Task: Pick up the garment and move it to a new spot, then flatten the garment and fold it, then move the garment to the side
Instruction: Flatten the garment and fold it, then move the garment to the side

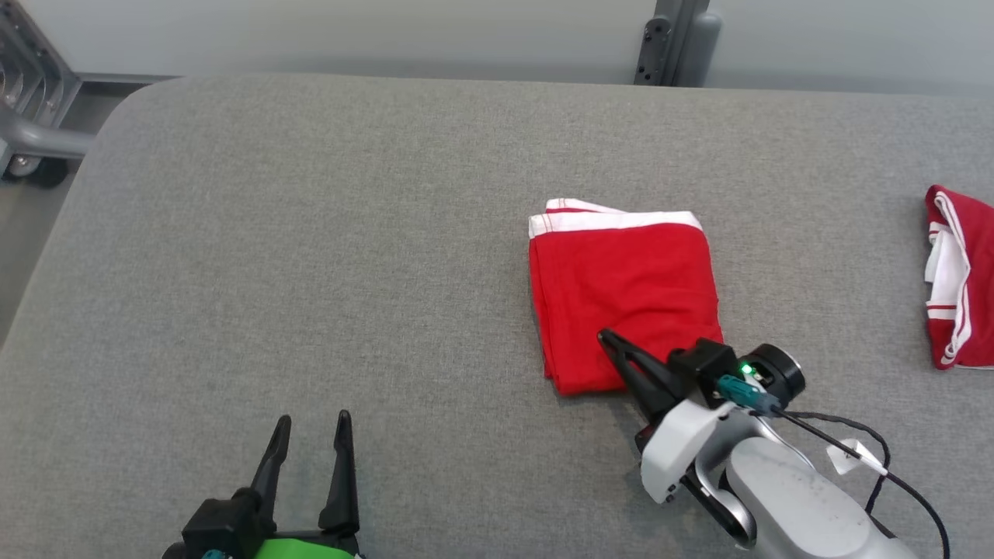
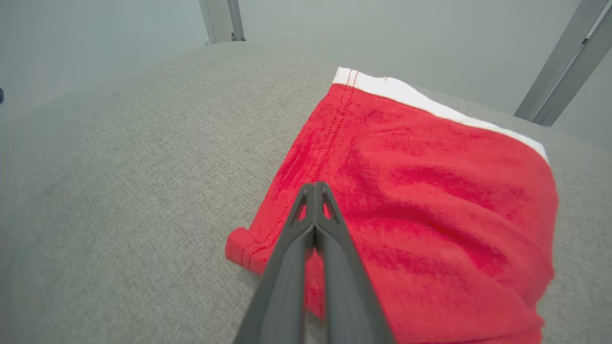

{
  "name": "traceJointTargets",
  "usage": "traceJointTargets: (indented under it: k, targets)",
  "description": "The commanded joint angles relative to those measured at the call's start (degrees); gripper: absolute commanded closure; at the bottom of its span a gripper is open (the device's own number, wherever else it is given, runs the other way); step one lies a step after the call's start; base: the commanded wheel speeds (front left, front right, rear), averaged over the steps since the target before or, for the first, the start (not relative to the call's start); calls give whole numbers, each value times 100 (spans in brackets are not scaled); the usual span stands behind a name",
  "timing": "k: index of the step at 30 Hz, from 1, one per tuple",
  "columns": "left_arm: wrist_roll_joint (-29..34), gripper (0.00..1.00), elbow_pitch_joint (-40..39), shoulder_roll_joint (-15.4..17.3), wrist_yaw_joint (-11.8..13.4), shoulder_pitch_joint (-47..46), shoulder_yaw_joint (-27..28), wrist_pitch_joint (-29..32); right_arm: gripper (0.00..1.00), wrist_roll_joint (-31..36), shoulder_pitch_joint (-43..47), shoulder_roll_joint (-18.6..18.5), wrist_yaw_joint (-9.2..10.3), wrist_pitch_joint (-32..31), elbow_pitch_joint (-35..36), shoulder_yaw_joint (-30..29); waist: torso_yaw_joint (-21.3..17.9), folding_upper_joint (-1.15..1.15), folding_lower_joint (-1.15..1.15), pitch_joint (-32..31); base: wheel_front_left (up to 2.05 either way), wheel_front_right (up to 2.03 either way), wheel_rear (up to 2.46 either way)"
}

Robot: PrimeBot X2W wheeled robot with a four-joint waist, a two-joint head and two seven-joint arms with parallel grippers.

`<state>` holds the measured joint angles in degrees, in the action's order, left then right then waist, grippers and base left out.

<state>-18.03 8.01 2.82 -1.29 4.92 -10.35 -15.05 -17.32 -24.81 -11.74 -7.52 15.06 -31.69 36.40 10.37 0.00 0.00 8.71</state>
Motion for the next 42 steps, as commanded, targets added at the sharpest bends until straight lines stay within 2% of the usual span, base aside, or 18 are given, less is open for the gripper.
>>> traceJointTargets:
  k: [1,4,5,6,7,8,9,15,18,23,33,39,42]
  targets:
    - [25,0,-21,15,27,137,74,-14,100,54,219,-77,7,13,205,-224,-258,0,0,-308,0,0,0]
    - [50,0,-78,12,19,277,184,-14,99,201,581,-136,7,13,664,-718,-426,0,0,-485,0,0,0]
    - [49,0,-95,14,13,317,210,-15,71,257,714,-155,7,14,824,-944,-480,0,0,-530,0,0,0]
    - [51,0,-119,14,10,350,233,-14,59,309,871,-163,7,14,973,-1170,-529,0,0,-568,0,0,0]
    - [52,0,-135,14,9,391,249,-14,52,374,1030,-161,7,14,1121,-1408,-572,0,0,-613,0,0,0]
    - [52,0,-146,14,7,425,262,-14,29,440,1196,-143,7,14,1281,-1683,-609,0,0,-656,0,0,0]
    - [51,0,-153,14,9,454,272,-14,0,507,1370,-115,7,14,1440,-1959,-640,0,0,-691,0,0,0]
    - [69,0,-188,15,-5,605,363,-14,0,859,2363,145,7,14,2170,-3389,-761,0,0,-864,0,0,0]
    - [89,0,-179,14,9,653,452,-14,0,958,2757,263,7,14,2294,-3779,-800,0,0,-923,0,0,0]
    - [73,0,-207,14,25,715,545,-14,0,997,3011,388,7,14,2322,-4080,-839,0,0,-969,0,0,0]
    - [82,0,-221,14,-20,656,466,-14,0,971,2823,546,7,14,2262,-4032,-754,0,0,-924,0,0,0]
    - [80,0,-263,14,-40,470,349,-15,0,577,2127,676,7,9,1346,-3535,-597,0,0,-696,0,0,0]
    - [61,0,-296,14,-50,346,249,-14,0,175,1429,725,7,-328,835,-3248,-506,0,0,-454,0,0,0]
